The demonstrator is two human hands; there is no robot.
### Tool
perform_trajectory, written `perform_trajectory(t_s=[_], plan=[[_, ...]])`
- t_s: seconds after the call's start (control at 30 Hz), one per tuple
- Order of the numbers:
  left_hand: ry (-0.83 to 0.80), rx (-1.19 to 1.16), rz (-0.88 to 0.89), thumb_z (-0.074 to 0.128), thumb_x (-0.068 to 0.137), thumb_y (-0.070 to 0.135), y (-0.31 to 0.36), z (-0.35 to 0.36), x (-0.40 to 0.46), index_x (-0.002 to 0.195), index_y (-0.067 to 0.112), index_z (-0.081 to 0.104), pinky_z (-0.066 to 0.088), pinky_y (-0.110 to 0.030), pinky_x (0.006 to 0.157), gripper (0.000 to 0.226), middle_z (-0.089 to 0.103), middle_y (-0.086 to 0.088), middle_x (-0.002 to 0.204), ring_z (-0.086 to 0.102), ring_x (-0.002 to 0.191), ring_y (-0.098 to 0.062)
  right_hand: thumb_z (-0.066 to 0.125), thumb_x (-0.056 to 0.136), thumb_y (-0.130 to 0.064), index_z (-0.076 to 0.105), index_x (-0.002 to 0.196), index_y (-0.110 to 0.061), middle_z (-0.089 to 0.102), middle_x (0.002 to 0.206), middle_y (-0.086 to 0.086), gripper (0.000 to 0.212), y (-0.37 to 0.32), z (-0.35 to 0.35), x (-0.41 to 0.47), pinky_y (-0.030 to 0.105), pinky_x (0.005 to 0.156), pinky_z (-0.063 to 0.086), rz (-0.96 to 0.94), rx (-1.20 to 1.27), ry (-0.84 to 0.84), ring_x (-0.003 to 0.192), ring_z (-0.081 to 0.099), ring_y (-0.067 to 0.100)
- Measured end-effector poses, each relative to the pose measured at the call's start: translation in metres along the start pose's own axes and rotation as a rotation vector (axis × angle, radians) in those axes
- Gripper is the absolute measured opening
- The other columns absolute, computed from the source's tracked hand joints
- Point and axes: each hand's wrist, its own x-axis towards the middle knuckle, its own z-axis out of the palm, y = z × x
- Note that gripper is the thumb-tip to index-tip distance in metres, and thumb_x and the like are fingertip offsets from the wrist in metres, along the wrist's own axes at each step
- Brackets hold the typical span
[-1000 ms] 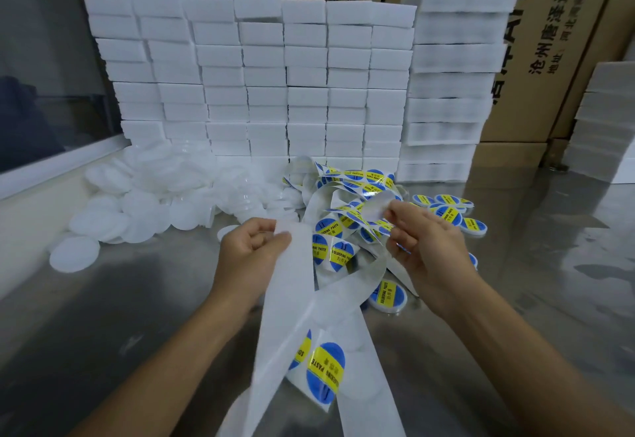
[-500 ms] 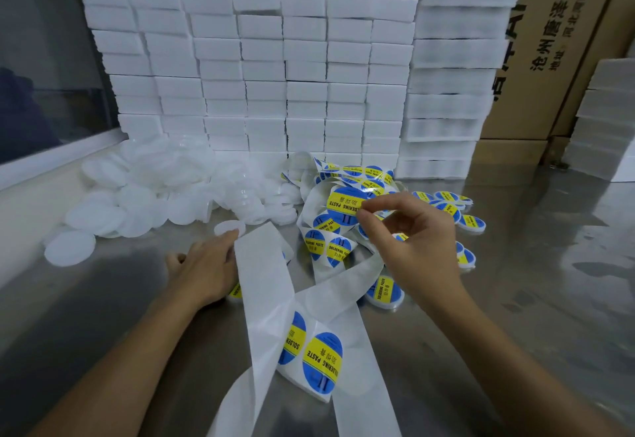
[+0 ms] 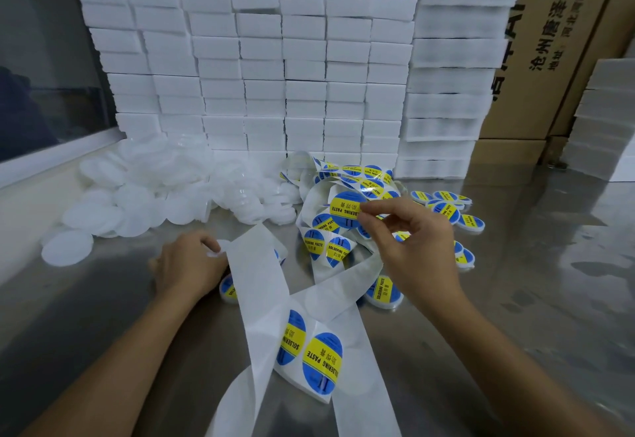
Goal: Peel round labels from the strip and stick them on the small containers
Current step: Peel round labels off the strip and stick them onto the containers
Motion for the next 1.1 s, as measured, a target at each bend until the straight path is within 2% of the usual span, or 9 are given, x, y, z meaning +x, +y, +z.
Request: perform_trajectory(t_s=[0.1, 0.23, 0.43, 0.6, 0.7, 0.83, 0.9, 1.0, 1.1], plan=[[0.068, -0.162, 0.036, 0.078, 0.074, 0.027, 0.001, -0.001, -0.002, 0.092, 0.02, 0.063, 0.044, -0.037, 0.079, 0.025, 0.067, -0.009, 0.102, 0.059, 0.093, -0.031, 0.076, 0.083, -0.011, 0.073, 0.098, -0.018, 0.07, 0.085, -0.012, 0.017, 0.001, 0.0, 0.001, 0.024, 0.069, 0.055, 0.004, 0.018, 0.013, 0.068, 0.064, 0.008], [0.339, -0.297, 0.199, 0.081, 0.073, 0.028, 0.021, -0.01, -0.012, 0.096, 0.017, 0.061, 0.045, -0.034, 0.076, 0.032, 0.065, -0.005, 0.103, 0.059, 0.092, -0.028, 0.077, 0.082, -0.01, 0.067, 0.111, -0.026, 0.069, 0.084, -0.015, 0.034, 0.004, 0.001, 0.001, 0.012, 0.074, 0.05, 0.034, 0.049, 0.039, 0.074, 0.065, 0.001], [0.552, -0.598, 0.545, 0.077, 0.079, 0.024, 0.062, -0.034, -0.042, 0.111, 0.016, 0.056, 0.046, -0.018, 0.077, 0.039, 0.053, 0.014, 0.116, 0.053, 0.096, -0.007, 0.076, 0.083, -0.008, 0.074, 0.101, -0.023, 0.069, 0.083, -0.018, 0.023, 0.006, -0.001, 0.003, 0.022, 0.076, 0.05, -0.003, 0.019, 0.078, 0.078, 0.064, 0.002], [0.306, -0.708, 0.763, 0.082, 0.073, 0.009, 0.088, -0.031, -0.075, 0.101, 0.02, 0.058, 0.048, -0.011, 0.077, 0.038, 0.056, 0.009, 0.122, 0.058, 0.107, -0.006, 0.076, 0.082, -0.01, 0.07, 0.084, -0.026, 0.069, 0.08, -0.018, 0.017, 0.005, 0.001, 0.002, 0.032, 0.075, 0.053, -0.005, 0.031, 0.1, 0.076, 0.064, 0.007], [0.071, -0.908, 0.572, 0.078, 0.073, -0.005, 0.097, -0.025, -0.087, 0.085, 0.026, 0.064, 0.051, -0.014, 0.078, 0.036, 0.06, 0.012, 0.117, 0.067, 0.099, -0.009, 0.075, 0.084, -0.01, 0.07, 0.094, -0.026, 0.069, 0.082, -0.017, 0.019, 0.004, 0.001, 0.002, 0.032, 0.076, 0.054, 0.036, 0.067, 0.1, 0.077, 0.065, 0.004], [-0.142, -1.11, 0.335, 0.074, 0.075, -0.01, 0.099, -0.023, -0.091, 0.083, 0.02, 0.07, 0.052, -0.011, 0.065, 0.031, 0.075, 0.01, 0.087, 0.073, 0.077, -0.006, 0.075, 0.084, -0.011, 0.073, 0.087, -0.024, 0.071, 0.082, -0.014, 0.014, 0.002, 0.001, 0.003, 0.023, 0.071, 0.053, 0.085, 0.134, 0.062, 0.077, 0.066, 0.006], [-0.203, -1.129, 0.302, 0.071, 0.078, -0.009, 0.099, -0.023, -0.09, 0.086, 0.021, 0.072, 0.053, -0.013, 0.066, 0.031, 0.075, 0.011, 0.087, 0.073, 0.079, -0.008, 0.075, 0.084, -0.01, 0.073, 0.084, -0.025, 0.068, 0.093, -0.008, 0.016, 0.0, 0.001, 0.002, 0.014, 0.068, 0.049, 0.093, 0.178, 0.025, 0.084, 0.065, 0.004], [-0.226, -1.106, 0.248, 0.064, 0.086, -0.006, 0.098, -0.022, -0.087, 0.086, 0.026, 0.076, 0.056, -0.024, 0.078, 0.035, 0.075, 0.006, 0.097, 0.072, 0.092, -0.013, 0.075, 0.084, -0.015, 0.073, 0.084, -0.028, 0.059, 0.108, -0.002, 0.013, -0.003, 0.002, 0.002, 0.014, 0.068, 0.049, 0.163, 0.216, 0.004, 0.088, 0.063, 0.004], [-0.302, -1.167, 0.197, 0.058, 0.091, -0.005, 0.097, -0.022, -0.085, 0.085, 0.029, 0.079, 0.057, -0.025, 0.078, 0.04, 0.075, 0.002, 0.104, 0.072, 0.095, -0.015, 0.075, 0.085, -0.019, 0.068, 0.101, -0.025, 0.07, 0.091, -0.005, 0.018, -0.008, 0.001, 0.002, 0.018, 0.067, 0.051, 0.235, 0.318, -0.029, 0.077, 0.066, 0.006]])
